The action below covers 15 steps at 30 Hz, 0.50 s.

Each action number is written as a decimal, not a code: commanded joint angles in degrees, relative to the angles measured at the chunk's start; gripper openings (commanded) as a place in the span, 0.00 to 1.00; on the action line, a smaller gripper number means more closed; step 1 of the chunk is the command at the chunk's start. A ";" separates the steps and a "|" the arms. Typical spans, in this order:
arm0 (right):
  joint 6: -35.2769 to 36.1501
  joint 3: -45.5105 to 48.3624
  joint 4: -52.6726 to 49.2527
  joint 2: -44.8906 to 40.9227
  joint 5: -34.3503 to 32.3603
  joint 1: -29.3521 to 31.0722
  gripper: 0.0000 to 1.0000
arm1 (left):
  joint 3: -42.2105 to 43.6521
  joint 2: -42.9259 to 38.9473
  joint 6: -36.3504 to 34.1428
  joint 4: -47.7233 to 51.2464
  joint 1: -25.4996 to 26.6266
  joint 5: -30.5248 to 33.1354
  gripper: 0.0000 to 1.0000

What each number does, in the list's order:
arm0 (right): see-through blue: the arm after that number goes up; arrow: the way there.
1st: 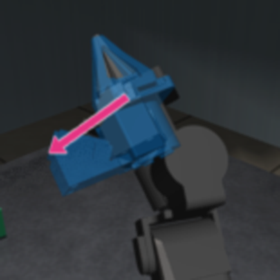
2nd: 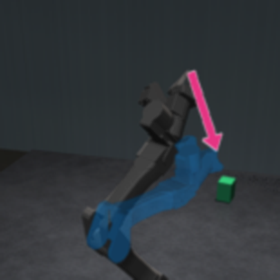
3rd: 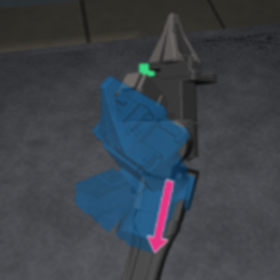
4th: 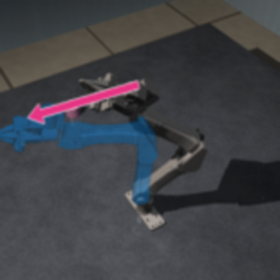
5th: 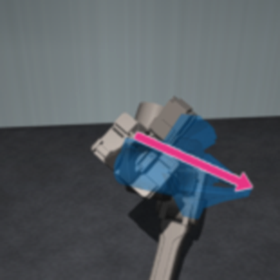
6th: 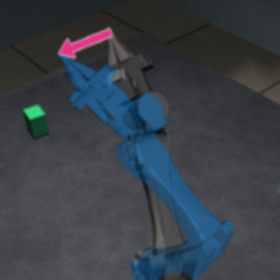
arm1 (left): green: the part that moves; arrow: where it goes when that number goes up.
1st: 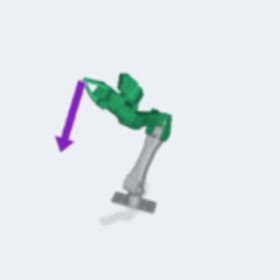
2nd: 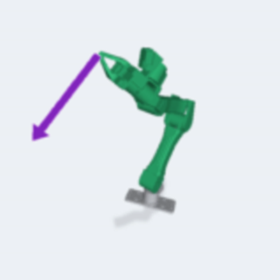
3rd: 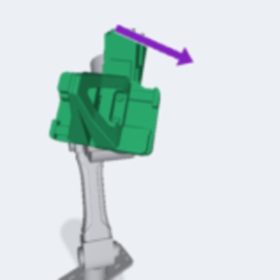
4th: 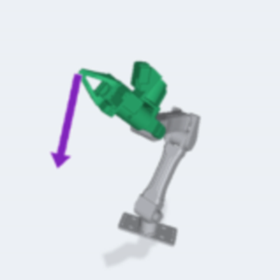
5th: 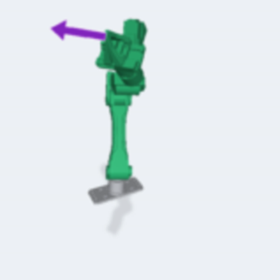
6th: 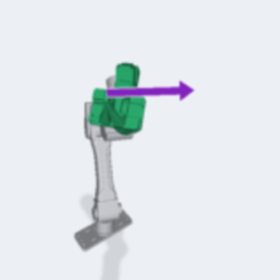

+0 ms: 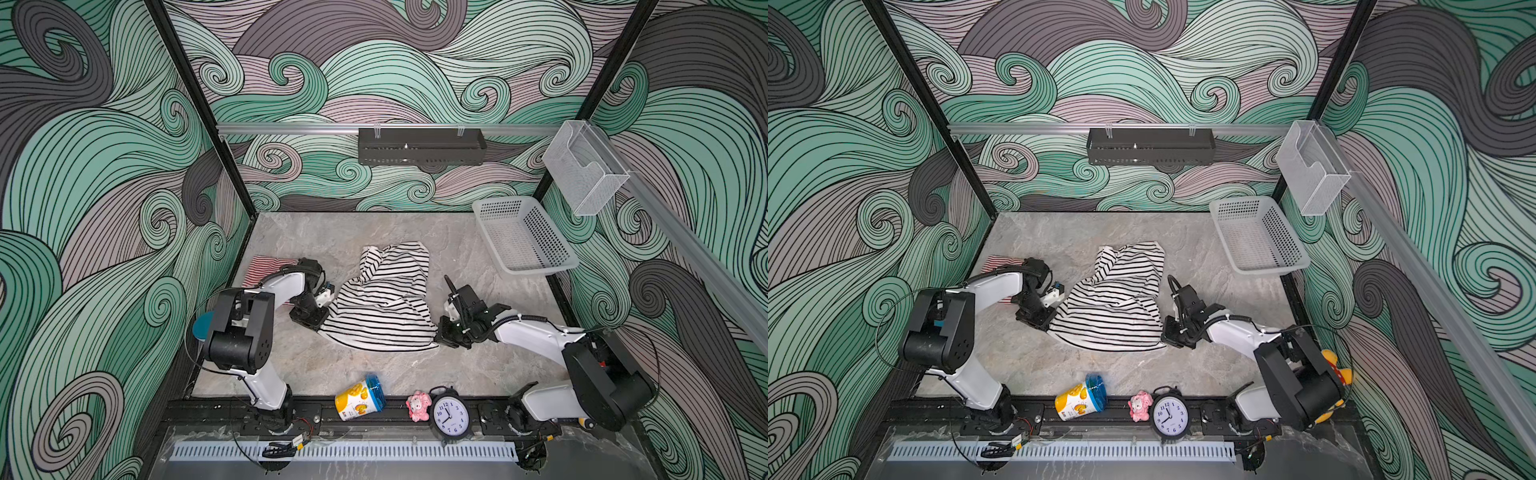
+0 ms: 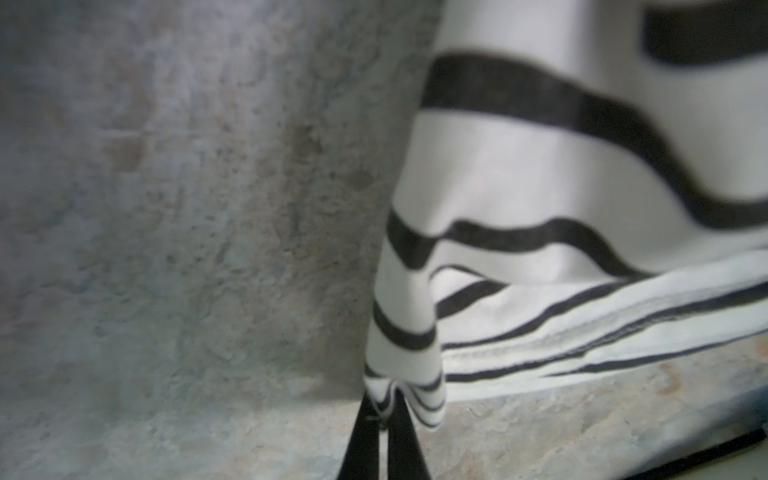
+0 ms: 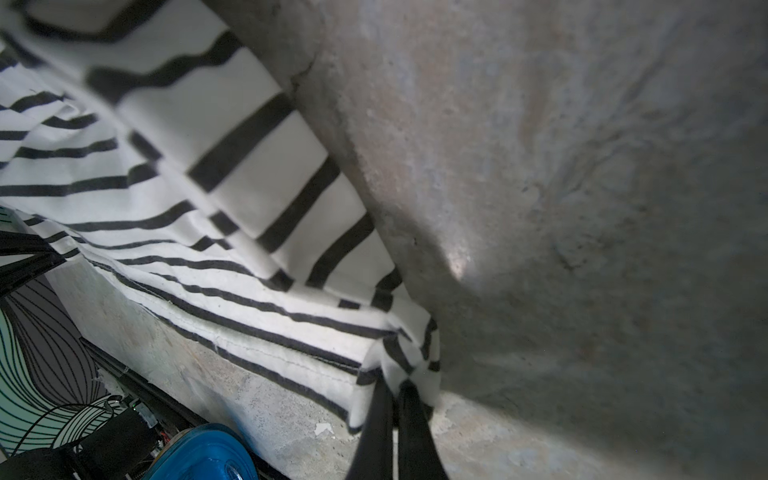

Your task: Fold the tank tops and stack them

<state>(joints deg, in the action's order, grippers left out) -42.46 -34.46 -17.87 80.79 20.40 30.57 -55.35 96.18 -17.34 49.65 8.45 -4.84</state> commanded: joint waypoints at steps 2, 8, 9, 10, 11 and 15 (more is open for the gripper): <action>-0.26 -1.11 -2.00 -1.66 -0.74 -0.22 0.00 | -1.10 -3.68 0.22 0.76 0.32 -0.29 0.00; -0.35 -3.24 -4.38 -5.74 -0.22 -1.58 0.00 | -5.02 -6.87 -0.35 5.55 -0.65 -5.98 0.00; -0.28 -3.98 -4.88 -6.92 0.18 -2.29 0.00 | -6.08 -7.45 -0.32 6.60 -1.05 -7.17 0.00; -0.18 -4.93 -5.35 -8.26 0.96 -3.17 0.00 | -7.63 -8.28 -0.49 8.00 -1.51 -8.64 0.00; 0.04 -6.36 -6.09 -9.50 1.97 -4.33 0.00 | -9.59 -8.87 -0.73 9.66 -1.99 -10.17 0.00; 0.63 -13.26 -9.52 -13.65 6.37 -9.03 0.00 | -18.78 -10.77 -0.53 15.31 -3.38 -15.29 0.00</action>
<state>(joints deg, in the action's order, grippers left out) -42.26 -43.20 -24.75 70.02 23.27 24.12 -68.34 88.25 -17.47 58.76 6.02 -14.20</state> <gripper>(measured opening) 0.048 0.046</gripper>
